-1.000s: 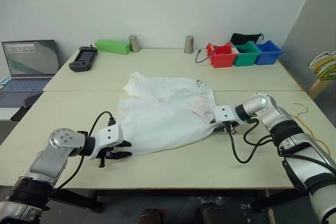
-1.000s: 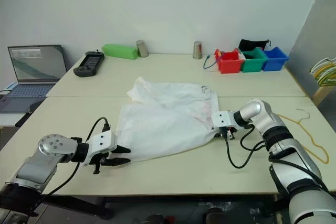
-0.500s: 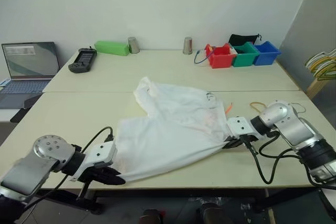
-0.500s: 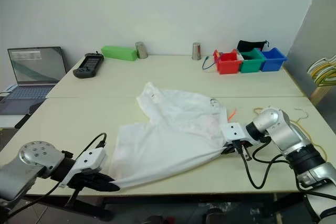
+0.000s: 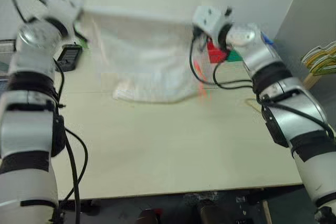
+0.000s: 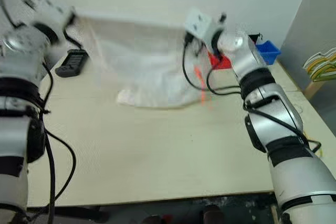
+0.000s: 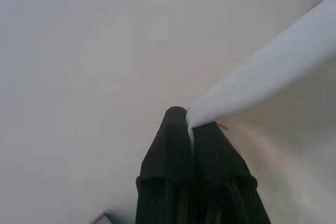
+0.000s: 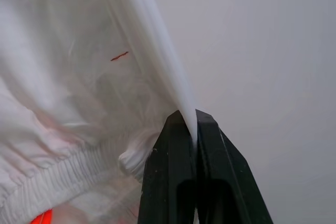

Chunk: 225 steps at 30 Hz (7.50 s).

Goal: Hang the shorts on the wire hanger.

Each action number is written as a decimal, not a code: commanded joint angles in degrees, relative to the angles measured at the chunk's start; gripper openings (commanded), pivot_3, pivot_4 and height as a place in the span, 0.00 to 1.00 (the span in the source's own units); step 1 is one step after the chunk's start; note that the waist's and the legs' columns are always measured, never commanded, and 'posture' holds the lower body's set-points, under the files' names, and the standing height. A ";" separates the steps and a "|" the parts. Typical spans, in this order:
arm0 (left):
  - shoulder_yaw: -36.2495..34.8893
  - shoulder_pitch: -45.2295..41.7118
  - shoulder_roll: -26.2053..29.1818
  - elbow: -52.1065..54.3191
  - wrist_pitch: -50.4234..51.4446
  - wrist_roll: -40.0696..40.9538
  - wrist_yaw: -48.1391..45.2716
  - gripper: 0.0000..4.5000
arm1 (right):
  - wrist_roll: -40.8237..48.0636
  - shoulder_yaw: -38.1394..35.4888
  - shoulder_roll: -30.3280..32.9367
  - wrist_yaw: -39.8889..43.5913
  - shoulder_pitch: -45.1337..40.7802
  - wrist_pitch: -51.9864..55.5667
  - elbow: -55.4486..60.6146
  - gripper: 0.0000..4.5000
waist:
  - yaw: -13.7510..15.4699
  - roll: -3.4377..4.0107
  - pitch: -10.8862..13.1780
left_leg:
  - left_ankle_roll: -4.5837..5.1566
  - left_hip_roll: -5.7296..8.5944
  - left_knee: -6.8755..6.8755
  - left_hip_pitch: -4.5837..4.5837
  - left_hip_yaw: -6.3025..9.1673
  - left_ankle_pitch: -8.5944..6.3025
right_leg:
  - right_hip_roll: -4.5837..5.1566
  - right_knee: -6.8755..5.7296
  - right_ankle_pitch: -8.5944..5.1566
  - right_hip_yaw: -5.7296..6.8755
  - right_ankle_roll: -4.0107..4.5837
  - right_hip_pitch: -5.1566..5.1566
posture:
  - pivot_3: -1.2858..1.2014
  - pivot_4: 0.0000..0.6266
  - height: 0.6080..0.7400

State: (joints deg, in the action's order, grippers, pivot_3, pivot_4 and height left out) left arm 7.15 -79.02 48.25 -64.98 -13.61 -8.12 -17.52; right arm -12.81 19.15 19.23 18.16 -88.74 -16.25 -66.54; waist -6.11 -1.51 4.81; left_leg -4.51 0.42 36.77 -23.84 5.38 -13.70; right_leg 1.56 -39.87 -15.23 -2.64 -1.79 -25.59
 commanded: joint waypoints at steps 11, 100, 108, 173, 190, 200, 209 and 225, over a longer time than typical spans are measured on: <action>-4.56 42.05 10.03 32.32 13.10 11.94 -37.57 0.00 | -2.43 4.66 0.55 28.63 25.33 -7.56 7.03 0.00 | 0.01 -0.02 -0.32 | 0.77 -0.02 0.16 1.58 -0.29 0.05 | -0.67 -0.20 0.18 0.17 0.04 1.81 | 0.55 0.02 1.00; -4.01 59.40 15.51 79.09 41.62 39.85 -64.75 0.99 | 34.49 -7.70 36.21 58.92 63.81 62.02 93.87 1.00 | 2.91 0.32 -0.05 | 1.49 -1.05 0.04 3.25 -0.74 -0.87 | -1.56 0.55 -0.76 0.13 0.42 3.42 | 0.48 0.02 1.00; 3.31 45.75 -14.27 73.53 41.97 29.51 -39.12 0.99 | 25.49 -18.65 34.58 34.53 64.04 70.18 76.81 1.00 | 1.13 0.09 -0.28 | 1.48 -0.91 0.24 2.96 -0.94 -0.86 | -1.50 1.04 -0.47 -0.27 -0.03 3.62 | 0.43 0.05 1.00; 11.43 42.34 -35.89 75.63 46.84 23.95 -24.03 0.99 | 12.22 -28.62 30.01 13.61 32.94 50.26 -10.15 1.00 | -4.71 0.36 -0.21 | 2.05 -0.82 0.21 3.18 -2.17 -1.20 | -1.56 1.01 -0.51 -1.69 -0.40 3.60 | 0.46 0.08 1.00; 10.28 42.65 -33.78 76.01 47.26 24.46 -25.88 1.00 | 11.61 -28.31 28.63 16.97 34.23 52.98 -9.20 0.34 | -5.02 0.35 -0.20 | 2.05 -0.85 0.19 3.21 -2.20 -1.21 | -1.60 1.01 -0.51 -1.71 -0.41 3.60 | 0.47 0.08 1.00; 10.27 42.76 -33.90 75.68 47.16 24.51 -25.89 1.00 | 10.38 -25.71 28.72 21.23 34.44 51.62 -8.54 0.00 | -5.00 0.27 -0.11 | 2.05 -0.85 0.19 3.21 -2.20 -1.21 | -1.60 1.02 -0.51 -1.71 -0.41 3.61 | 0.46 0.11 1.00; 5.96 40.37 -31.59 72.08 46.41 25.25 -26.62 1.00 | 3.48 -17.05 31.24 30.31 34.25 37.09 -4.84 0.00 | -5.08 0.33 0.01 | 2.05 -0.85 0.19 3.23 -2.21 -1.21 | -1.60 1.02 -0.51 -1.72 -0.41 3.60 | 0.45 0.10 1.00; -7.74 27.64 -14.42 48.58 37.38 24.54 -33.33 1.00 | -0.09 -11.71 27.41 29.10 33.43 17.29 15.95 0.00 | -6.01 0.61 0.32 | 1.95 -0.87 0.21 3.13 -2.12 -1.25 | -1.53 1.04 -0.46 -1.63 -0.59 3.36 | 0.47 0.04 1.00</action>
State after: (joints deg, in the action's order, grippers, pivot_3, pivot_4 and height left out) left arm 0.87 -49.78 32.87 -15.70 25.48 16.55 -49.94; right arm -12.83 8.09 45.86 49.07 -54.65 3.51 -54.24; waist -12.12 -0.89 5.13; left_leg -2.56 -0.44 36.98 -20.71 3.28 -14.94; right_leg 0.07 -38.84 -15.69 -4.25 -2.38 -22.23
